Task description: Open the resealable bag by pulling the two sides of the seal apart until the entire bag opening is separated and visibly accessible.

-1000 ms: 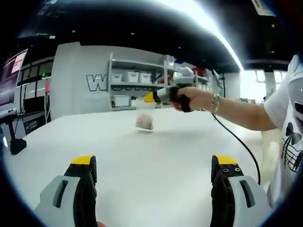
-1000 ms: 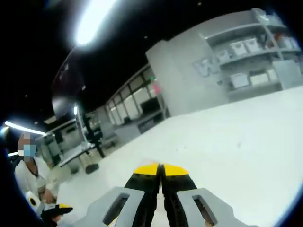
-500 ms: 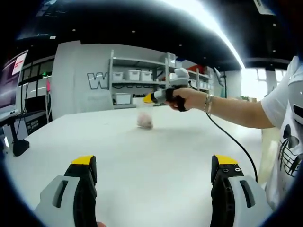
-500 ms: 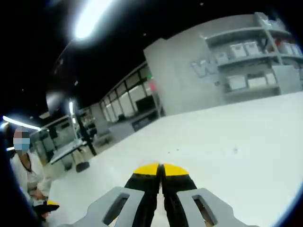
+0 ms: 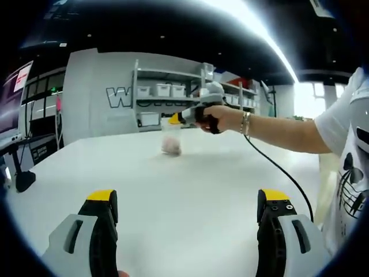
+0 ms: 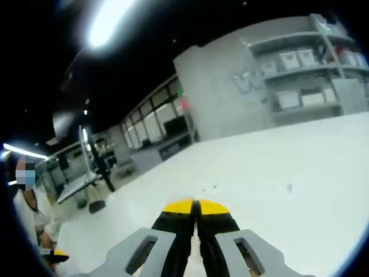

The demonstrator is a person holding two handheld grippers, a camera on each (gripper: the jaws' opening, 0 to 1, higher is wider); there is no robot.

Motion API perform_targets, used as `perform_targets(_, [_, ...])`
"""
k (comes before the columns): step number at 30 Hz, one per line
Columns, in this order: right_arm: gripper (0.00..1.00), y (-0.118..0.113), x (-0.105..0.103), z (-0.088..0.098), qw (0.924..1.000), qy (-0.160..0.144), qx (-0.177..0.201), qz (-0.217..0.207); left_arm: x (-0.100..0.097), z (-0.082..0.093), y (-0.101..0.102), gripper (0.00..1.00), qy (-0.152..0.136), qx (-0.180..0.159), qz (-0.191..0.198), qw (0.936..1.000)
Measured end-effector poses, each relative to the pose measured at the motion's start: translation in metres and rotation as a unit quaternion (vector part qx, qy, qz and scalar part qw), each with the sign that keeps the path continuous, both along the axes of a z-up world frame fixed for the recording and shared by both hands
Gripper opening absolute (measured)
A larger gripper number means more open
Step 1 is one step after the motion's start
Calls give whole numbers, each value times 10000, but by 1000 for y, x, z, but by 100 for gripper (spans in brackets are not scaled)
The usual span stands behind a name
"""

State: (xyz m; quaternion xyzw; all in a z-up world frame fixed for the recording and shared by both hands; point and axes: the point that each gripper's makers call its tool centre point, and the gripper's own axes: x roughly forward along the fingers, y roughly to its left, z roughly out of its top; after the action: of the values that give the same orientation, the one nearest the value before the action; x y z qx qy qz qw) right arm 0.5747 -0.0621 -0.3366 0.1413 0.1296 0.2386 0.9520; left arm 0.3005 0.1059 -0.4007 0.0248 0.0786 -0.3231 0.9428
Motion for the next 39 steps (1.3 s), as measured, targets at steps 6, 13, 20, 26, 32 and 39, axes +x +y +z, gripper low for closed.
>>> perform_targets(6, [0, -4, 9, -2, 10000, 8, -54, -42, 0, -3, -2, 100, 32, -27, 9, 10000])
perform_targets(13, [0, -8, 21, -3, 9998, -4, -155, -107, 1, -2, -3, 100, 14, -58, 6, 10000])
perform_targets(20, [0, -14, 33, -3, 9994, -3, -254, -214, 2, -3, 0, 100, 34, -78, 46, 10000])
perform_targets(26, [0, -16, 45, 0, 9990, -3, -332, -304, 4, -3, 2, 100, 37, -79, 35, 10000])
perform_targets(32, [0, -12, 56, 0, 9985, 7, -423, -345, 7, -1, 8, 100, 41, -95, 60, 9999])
perform_targets(39, [0, -3, 65, 0, 9975, -70, -557, -418, 10, -2, 16, 100, 67, -102, 113, 9999])
